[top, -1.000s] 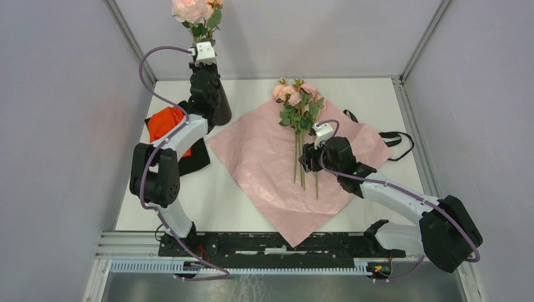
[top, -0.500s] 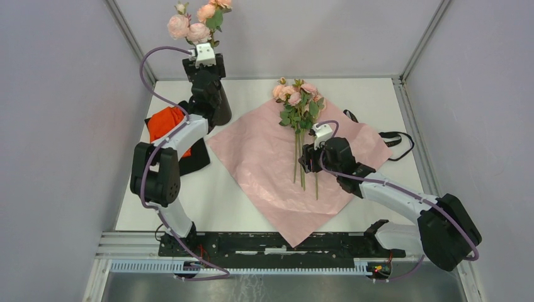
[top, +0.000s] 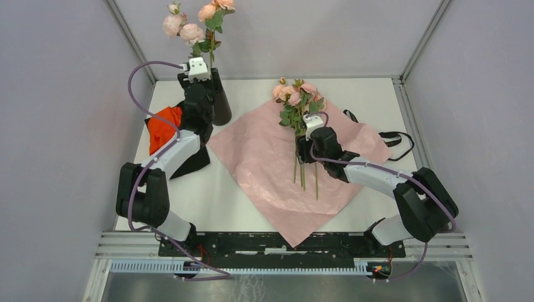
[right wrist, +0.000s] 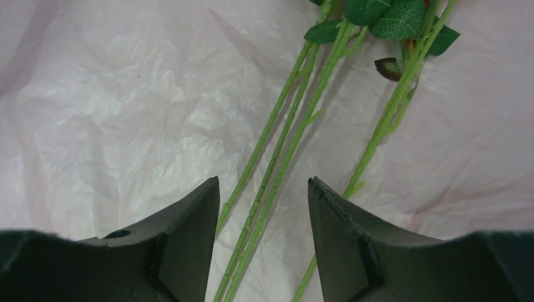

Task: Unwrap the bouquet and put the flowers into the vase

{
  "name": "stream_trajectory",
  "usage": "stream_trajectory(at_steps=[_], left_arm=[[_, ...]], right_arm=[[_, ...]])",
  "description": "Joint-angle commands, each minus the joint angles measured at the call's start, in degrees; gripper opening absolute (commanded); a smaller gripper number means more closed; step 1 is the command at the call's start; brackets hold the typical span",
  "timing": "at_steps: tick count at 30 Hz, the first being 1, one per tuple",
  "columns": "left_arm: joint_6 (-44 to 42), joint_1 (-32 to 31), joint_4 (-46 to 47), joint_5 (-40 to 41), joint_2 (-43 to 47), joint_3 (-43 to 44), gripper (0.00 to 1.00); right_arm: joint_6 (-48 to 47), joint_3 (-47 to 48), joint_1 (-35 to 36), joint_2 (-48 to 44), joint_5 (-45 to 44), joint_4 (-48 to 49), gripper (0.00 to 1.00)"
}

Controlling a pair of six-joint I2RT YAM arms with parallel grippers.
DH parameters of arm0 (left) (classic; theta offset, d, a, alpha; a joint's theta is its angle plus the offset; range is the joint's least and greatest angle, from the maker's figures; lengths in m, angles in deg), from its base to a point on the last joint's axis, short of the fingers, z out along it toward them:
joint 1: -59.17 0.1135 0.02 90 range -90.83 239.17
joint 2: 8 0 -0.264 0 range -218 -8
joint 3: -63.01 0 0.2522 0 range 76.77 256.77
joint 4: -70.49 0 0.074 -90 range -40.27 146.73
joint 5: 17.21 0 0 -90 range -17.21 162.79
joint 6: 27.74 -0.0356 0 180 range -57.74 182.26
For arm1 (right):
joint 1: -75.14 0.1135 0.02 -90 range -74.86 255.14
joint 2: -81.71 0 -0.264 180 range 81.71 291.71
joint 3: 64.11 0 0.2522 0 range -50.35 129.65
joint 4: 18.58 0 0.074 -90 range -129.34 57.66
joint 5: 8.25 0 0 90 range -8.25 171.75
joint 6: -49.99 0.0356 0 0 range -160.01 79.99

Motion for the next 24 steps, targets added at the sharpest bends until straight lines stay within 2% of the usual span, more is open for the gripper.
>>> stream_trajectory(at_steps=[1, 14, 18, 21, 24], left_arm=[[3.72, 0.06, 0.29, -2.18, 4.71, -2.83, 0.78], [8.65, -1.57, -4.7, -5.76, 7.27, -5.65, 0.78], [12.22, -6.11, -4.96, -5.46, 9.27, -9.72, 0.77], [14.21, -11.86, -4.19, -3.59, 10.6, -13.07, 0.77], [14.91, -17.48, -4.03, -1.99, 11.24, -14.93, 0.77]], right_arm=[[0.74, 3.87, -0.4, 3.47, -6.29, 0.21, 0.59], [0.54, 6.54, -3.85, 7.77, -10.46, -0.03, 0.59], [0.74, 8.5, -5.04, 11.41, -10.34, -1.27, 0.59], [1.33, 8.95, -5.72, 13.89, -10.53, -1.37, 0.58], [1.75, 8.87, -6.44, 15.23, -10.46, -1.18, 0.44]])
